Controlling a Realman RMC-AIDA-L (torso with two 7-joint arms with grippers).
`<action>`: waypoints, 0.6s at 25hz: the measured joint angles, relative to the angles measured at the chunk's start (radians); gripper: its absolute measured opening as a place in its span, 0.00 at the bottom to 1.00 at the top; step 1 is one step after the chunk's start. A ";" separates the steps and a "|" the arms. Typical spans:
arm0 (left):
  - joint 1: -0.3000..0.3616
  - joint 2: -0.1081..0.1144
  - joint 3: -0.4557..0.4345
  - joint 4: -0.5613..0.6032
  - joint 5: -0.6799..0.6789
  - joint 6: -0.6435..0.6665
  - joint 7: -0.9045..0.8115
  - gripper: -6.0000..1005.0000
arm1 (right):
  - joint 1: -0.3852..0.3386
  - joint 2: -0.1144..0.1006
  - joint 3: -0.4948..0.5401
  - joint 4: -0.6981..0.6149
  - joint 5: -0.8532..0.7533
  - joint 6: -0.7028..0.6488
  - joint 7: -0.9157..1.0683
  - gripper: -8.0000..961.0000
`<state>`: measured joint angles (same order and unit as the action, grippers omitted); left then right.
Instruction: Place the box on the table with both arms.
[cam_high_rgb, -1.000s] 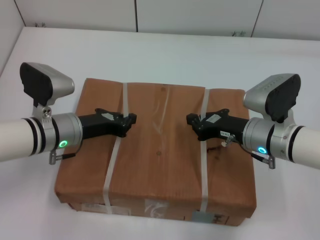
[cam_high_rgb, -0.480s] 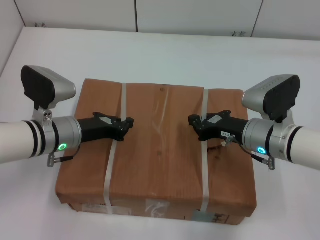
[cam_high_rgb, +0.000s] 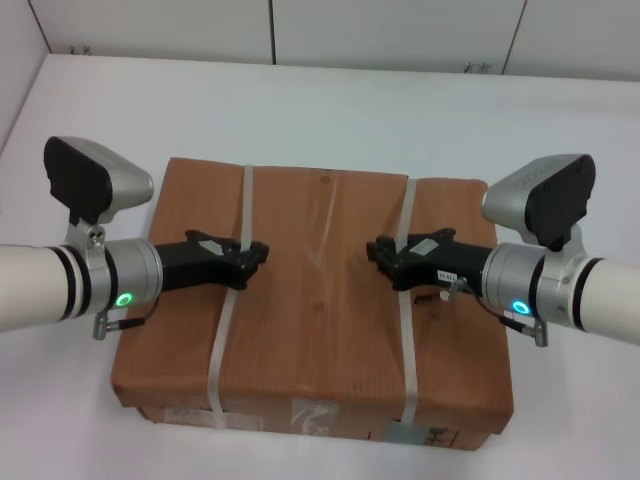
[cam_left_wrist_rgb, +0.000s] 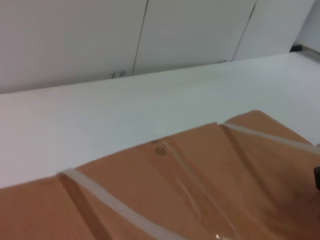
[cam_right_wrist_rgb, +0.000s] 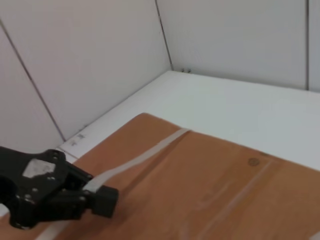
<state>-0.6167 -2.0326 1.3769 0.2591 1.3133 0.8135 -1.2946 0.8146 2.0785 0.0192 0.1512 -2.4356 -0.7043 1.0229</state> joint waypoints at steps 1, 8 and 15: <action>0.000 -0.001 0.005 0.000 0.000 -0.009 0.000 0.11 | -0.003 0.000 0.000 -0.002 -0.003 0.000 0.020 0.08; 0.001 -0.003 0.007 0.000 0.000 -0.030 -0.005 0.12 | -0.024 0.000 0.004 -0.012 -0.009 0.006 0.079 0.15; 0.003 -0.002 0.007 0.002 -0.001 -0.025 -0.009 0.48 | -0.038 0.000 0.009 -0.012 -0.003 0.005 0.082 0.61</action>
<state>-0.6139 -2.0351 1.3837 0.2609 1.3125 0.7888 -1.3034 0.7769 2.0786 0.0277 0.1389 -2.4388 -0.6993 1.1046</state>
